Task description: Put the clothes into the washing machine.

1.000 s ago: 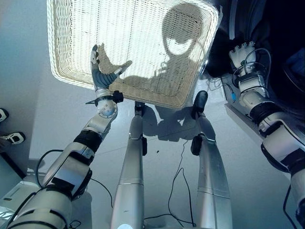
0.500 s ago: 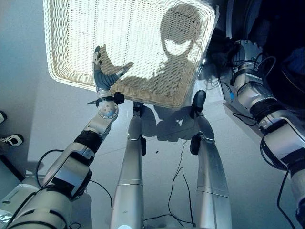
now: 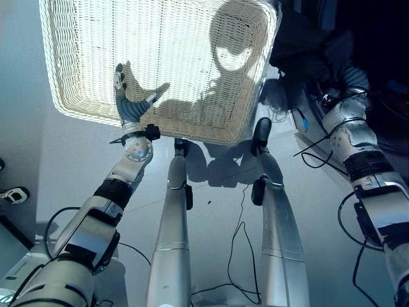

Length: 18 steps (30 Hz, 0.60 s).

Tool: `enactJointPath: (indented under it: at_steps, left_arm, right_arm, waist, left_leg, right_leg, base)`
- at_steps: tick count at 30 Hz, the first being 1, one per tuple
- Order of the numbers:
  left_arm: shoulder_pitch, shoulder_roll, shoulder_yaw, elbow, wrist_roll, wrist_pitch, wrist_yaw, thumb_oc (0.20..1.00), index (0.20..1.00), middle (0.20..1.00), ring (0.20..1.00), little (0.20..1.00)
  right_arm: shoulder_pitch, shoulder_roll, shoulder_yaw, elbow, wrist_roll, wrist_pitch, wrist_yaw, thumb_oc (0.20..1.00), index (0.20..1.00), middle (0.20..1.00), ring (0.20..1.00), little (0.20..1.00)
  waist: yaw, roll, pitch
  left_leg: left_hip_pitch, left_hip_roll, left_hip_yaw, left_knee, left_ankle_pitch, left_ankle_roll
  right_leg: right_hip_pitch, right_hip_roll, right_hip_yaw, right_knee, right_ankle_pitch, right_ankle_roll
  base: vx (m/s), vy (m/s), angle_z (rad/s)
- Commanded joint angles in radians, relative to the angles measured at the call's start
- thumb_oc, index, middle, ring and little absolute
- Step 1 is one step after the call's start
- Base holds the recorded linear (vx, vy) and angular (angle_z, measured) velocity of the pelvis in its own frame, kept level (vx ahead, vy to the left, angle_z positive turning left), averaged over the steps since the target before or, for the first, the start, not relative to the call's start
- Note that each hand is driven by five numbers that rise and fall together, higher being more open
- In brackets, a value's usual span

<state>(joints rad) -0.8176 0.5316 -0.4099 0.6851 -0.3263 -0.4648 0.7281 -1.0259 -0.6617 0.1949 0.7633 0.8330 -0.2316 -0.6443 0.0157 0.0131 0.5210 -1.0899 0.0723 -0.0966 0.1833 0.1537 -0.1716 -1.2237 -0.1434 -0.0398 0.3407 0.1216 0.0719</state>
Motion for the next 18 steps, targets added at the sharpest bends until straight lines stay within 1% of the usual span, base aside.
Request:
enactJointPath:
  at_steps: [1, 2, 3, 4, 5, 7, 8, 9, 10, 11, 14, 16, 18]
  left_arm:
    - [0.038, 0.039, 0.044, -0.019, 0.029, -0.059, 0.019, 1.0, 1.0, 1.0, 1.0, 1.0]
    - [0.037, 0.038, 0.044, -0.018, 0.028, -0.059, 0.018, 1.0, 1.0, 1.0, 1.0, 1.0]
    - [0.039, 0.045, 0.039, -0.019, 0.023, -0.061, 0.018, 1.0, 1.0, 1.0, 1.0, 1.0]
    - [0.043, 0.059, 0.032, -0.023, 0.014, -0.061, 0.019, 1.0, 1.0, 1.0, 1.0, 1.0]
    - [0.059, 0.08, 0.026, -0.03, 0.003, -0.071, 0.019, 1.0, 1.0, 1.0, 1.0, 1.0]
    - [0.059, 0.08, 0.026, -0.03, 0.003, -0.071, 0.019, 1.0, 1.0, 1.0, 1.0, 1.0]
    - [0.083, 0.099, 0.025, -0.035, -0.004, -0.087, 0.02, 1.0, 1.0, 1.0, 1.0, 1.0]
    - [0.169, 0.131, 0.033, -0.064, -0.007, -0.13, 0.04, 1.0, 1.0, 1.0, 1.0, 1.0]
    - [0.177, 0.133, 0.034, -0.067, -0.008, -0.133, 0.043, 1.0, 1.0, 1.0, 1.0, 1.0]
    - [0.202, 0.147, 0.048, -0.079, -0.017, -0.138, 0.033, 1.0, 1.0, 1.0, 1.0, 1.0]
    - [0.209, 0.166, 0.064, -0.08, -0.035, -0.135, 0.002, 1.0, 1.0, 1.0, 1.0, 1.0]
    - [0.205, 0.181, 0.074, -0.072, -0.056, -0.137, -0.029, 1.0, 1.0, 1.0, 1.0, 1.0]
    - [0.198, 0.186, 0.075, -0.063, -0.07, -0.134, -0.05, 1.0, 1.0, 1.0, 1.0, 1.0]
  right_arm:
    - [-0.008, -0.154, -0.093, 0.137, 0.197, -0.123, -0.102, 0.2, 0.2, 0.2, 0.2, 0.2]
    - [-0.012, -0.157, -0.091, 0.144, 0.202, -0.124, -0.096, 0.2, 0.2, 0.2, 0.2, 0.2]
    - [-0.021, -0.18, -0.092, 0.163, 0.218, -0.128, -0.129, 0.2, 0.2, 0.2, 0.2, 0.2]
    - [-0.037, -0.221, -0.088, 0.18, 0.256, -0.124, -0.163, 0.2, 0.2, 0.2, 0.2, 0.2]
    - [-0.068, -0.286, -0.082, 0.204, 0.304, -0.138, -0.218, 0.2, 0.2, 0.2, 0.2, 0.2]
    - [-0.068, -0.286, -0.082, 0.204, 0.304, -0.138, -0.218, 0.2, 0.2, 0.2, 0.2, 0.2]
    - [-0.08, -0.335, -0.087, 0.211, 0.337, -0.18, -0.269, 0.2, 0.2, 0.2, 0.2, 0.2]
    - [-0.036, -0.44, -0.129, 0.199, 0.347, -0.255, -0.361, 0.2, 0.2, 0.2, 0.2, 0.2]
    - [-0.031, -0.451, -0.135, 0.195, 0.33, -0.271, -0.386, 0.2, 0.2, 0.2, 0.2, 0.2]
    - [-0.023, -0.498, -0.15, 0.16, 0.299, -0.275, -0.463, 0.2, 0.2, 0.2, 0.2, 0.2]
    - [-0.042, -0.568, -0.153, 0.154, 0.28, -0.268, -0.532, 0.2, 0.2, 0.2, 0.2, 0.2]
    - [-0.066, -0.602, -0.143, 0.18, 0.287, -0.268, -0.551, 0.2, 0.2, 0.2, 0.2, 0.2]
    - [-0.092, -0.616, -0.126, 0.218, 0.29, -0.266, -0.541, 0.2, 0.2, 0.2, 0.2, 0.2]
  waist:
    - [-0.011, 0.021, -0.001]
    - [-0.01, 0.022, -0.001]
    - [-0.009, 0.02, -0.001]
    - [-0.01, 0.017, -0.001]
    - [-0.011, 0.012, -0.001]
    - [-0.011, 0.012, -0.001]
    - [-0.013, 0.007, -0.001]
    - [-0.027, -0.009, -0.001]
    - [-0.029, -0.012, -0.001]
    - [-0.033, -0.021, -0.001]
    - [-0.039, -0.037, -0.001]
    - [-0.038, -0.044, -0.001]
    - [-0.035, -0.044, -0.001]
  left_leg:
    - [0.005, -0.081, 0.044, 0.009, -0.043, 0.085]
    - [0.005, -0.08, 0.044, 0.009, -0.043, 0.085]
    - [0.006, -0.08, 0.042, 0.01, -0.044, 0.085]
    - [0.006, -0.08, 0.039, 0.012, -0.046, 0.084]
    - [0.008, -0.079, 0.035, 0.016, -0.051, 0.085]
    - [0.008, -0.079, 0.035, 0.016, -0.051, 0.085]
    - [0.009, -0.077, 0.032, 0.017, -0.055, 0.085]
    - [0.02, -0.074, 0.027, 0.013, -0.058, 0.092]
    - [0.023, -0.075, 0.027, 0.012, -0.058, 0.093]
    - [0.032, -0.073, 0.028, 0.013, -0.062, 0.097]
    - [0.05, -0.069, 0.03, 0.014, -0.066, 0.1]
    - [0.061, -0.069, 0.026, 0.013, -0.067, 0.103]
    - [0.066, -0.069, 0.023, 0.015, -0.066, 0.104]
  right_leg:
    - [0.066, 0.088, -0.075, -0.038, 0.025, 0.073]
    - [0.066, 0.088, -0.075, -0.038, 0.025, 0.073]
    - [0.068, 0.088, -0.076, -0.04, 0.027, 0.074]
    - [0.072, 0.089, -0.077, -0.044, 0.03, 0.074]
    - [0.078, 0.091, -0.078, -0.052, 0.034, 0.075]
    - [0.078, 0.091, -0.078, -0.052, 0.034, 0.075]
    - [0.083, 0.092, -0.079, -0.055, 0.034, 0.074]
    - [0.098, 0.105, -0.075, -0.059, 0.036, 0.068]
    - [0.101, 0.107, -0.074, -0.06, 0.037, 0.067]
    - [0.112, 0.112, -0.072, -0.061, 0.033, 0.064]
    - [0.132, 0.117, -0.072, -0.058, 0.025, 0.059]
    - [0.144, 0.117, -0.072, -0.059, 0.02, 0.055]
    - [0.151, 0.117, -0.071, -0.057, 0.015, 0.051]
  base:
    - [0.0, -0.038, -0.03]
    - [0.0, -0.042, -0.04]
    - [0.0, -0.034, -0.03]
    - [0.0, -0.059, -0.02]
    - [0.0, -0.043, -0.01]
    - [0.0, -0.01, -0.02]
    - [-0.01, -0.042, -0.03]
    - [-0.01, -0.044, -0.04]
    - [-0.01, -0.031, -0.02]
    - [0.0, -0.011, -0.03]
    - [0.0, -0.004, -0.01]
    - [0.0, 0.0, 0.0]
    - [0.0, 0.0, 0.0]
